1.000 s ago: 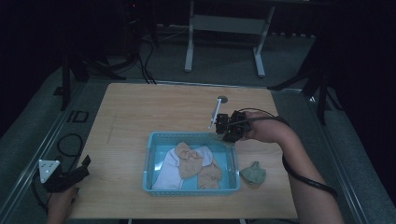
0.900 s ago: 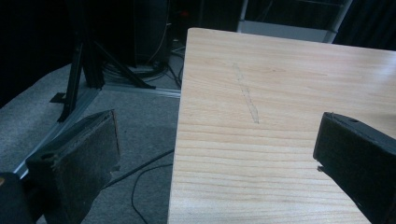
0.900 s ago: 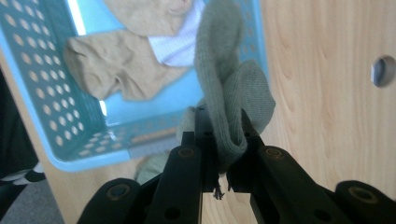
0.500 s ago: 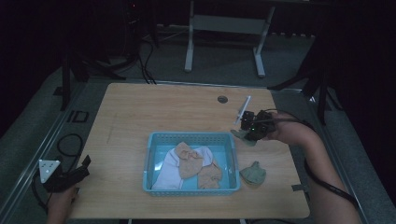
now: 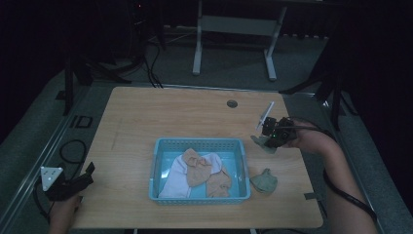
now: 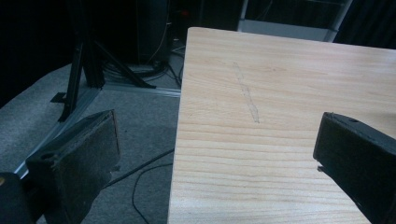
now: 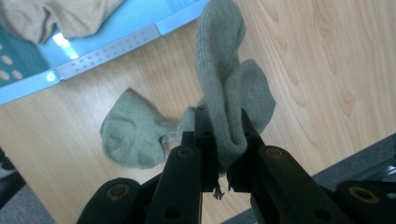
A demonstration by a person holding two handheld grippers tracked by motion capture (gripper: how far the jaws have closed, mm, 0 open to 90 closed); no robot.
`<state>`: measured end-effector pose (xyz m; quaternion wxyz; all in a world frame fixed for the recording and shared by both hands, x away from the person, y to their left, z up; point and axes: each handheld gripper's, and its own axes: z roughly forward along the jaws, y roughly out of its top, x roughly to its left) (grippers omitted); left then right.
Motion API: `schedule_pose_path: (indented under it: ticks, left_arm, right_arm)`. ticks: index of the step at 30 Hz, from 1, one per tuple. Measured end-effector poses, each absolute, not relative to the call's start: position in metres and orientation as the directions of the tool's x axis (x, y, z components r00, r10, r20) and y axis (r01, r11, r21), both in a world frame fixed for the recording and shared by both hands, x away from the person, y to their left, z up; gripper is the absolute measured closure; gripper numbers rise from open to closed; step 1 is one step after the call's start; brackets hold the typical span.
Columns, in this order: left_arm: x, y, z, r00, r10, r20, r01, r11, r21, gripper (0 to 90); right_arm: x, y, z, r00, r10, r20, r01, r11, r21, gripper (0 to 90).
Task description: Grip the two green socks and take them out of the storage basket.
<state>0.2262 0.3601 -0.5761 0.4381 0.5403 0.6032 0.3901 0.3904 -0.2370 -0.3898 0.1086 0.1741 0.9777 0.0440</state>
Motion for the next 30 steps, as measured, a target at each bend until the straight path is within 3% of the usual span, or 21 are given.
schedule_pose_path:
  ticks: [30]
  left_arm:
    - [0.226, 0.36, -0.576, -0.029, 0.994, -0.103, 0.31, 0.107, 0.945, 0.7]
  right_arm:
    - [0.432, -0.24, -0.494, -0.882, 0.455, -0.123, 0.444, 0.89, 0.108, 83.8]
